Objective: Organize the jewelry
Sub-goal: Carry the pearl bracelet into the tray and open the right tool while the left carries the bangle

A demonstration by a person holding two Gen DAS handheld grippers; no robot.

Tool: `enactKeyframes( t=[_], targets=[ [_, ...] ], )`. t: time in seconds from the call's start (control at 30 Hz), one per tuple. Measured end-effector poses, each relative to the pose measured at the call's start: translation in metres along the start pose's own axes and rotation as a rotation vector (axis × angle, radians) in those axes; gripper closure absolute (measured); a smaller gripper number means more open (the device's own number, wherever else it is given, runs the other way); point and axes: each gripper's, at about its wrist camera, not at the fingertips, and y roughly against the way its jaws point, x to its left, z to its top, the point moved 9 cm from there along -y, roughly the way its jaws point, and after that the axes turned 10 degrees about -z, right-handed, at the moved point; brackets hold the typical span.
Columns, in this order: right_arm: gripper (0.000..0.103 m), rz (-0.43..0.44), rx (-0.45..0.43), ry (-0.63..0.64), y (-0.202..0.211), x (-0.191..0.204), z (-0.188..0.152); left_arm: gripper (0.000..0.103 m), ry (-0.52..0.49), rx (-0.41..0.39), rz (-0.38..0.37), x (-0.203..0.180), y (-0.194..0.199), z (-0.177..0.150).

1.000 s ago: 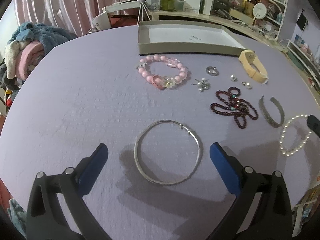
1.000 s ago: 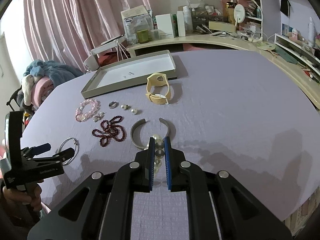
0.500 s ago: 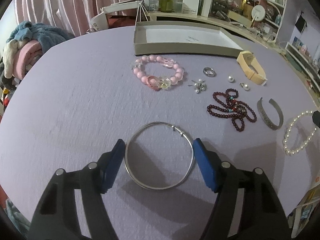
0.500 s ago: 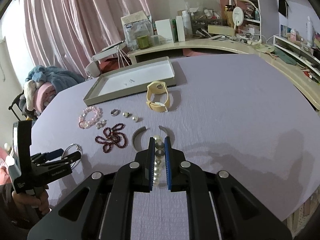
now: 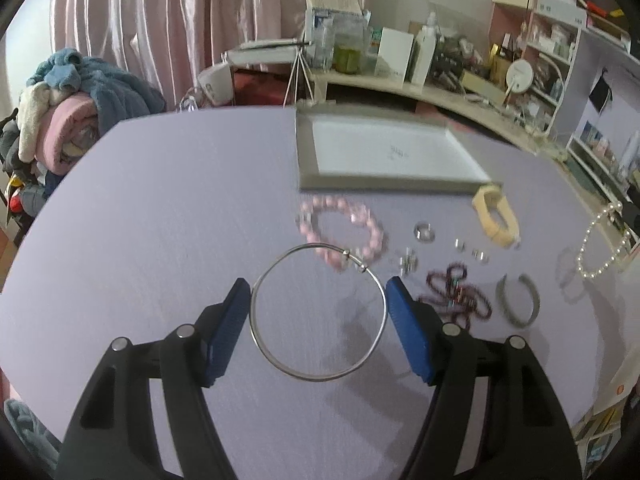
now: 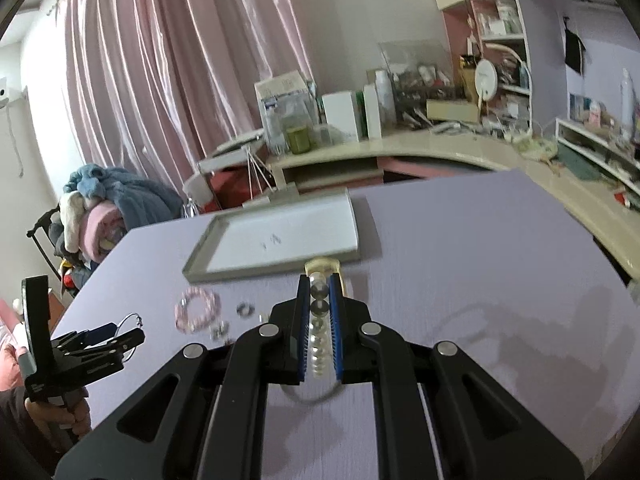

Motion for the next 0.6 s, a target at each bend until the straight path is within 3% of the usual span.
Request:
enactKeyframes(
  t=[0.27, 0.6],
  targets=[
    [0.093, 0.006, -0.025, 0.005, -0.029, 0.008, 0.046, 0.034, -0.049, -0.067, -0.009, -0.003, -0.004, 0.066],
    [0.093, 0.021, -0.054, 0.044, -0.076, 0.036, 0.105, 0.034, -0.098, -0.106, -0.065, -0.022, -0.04, 0.151]
  ],
)
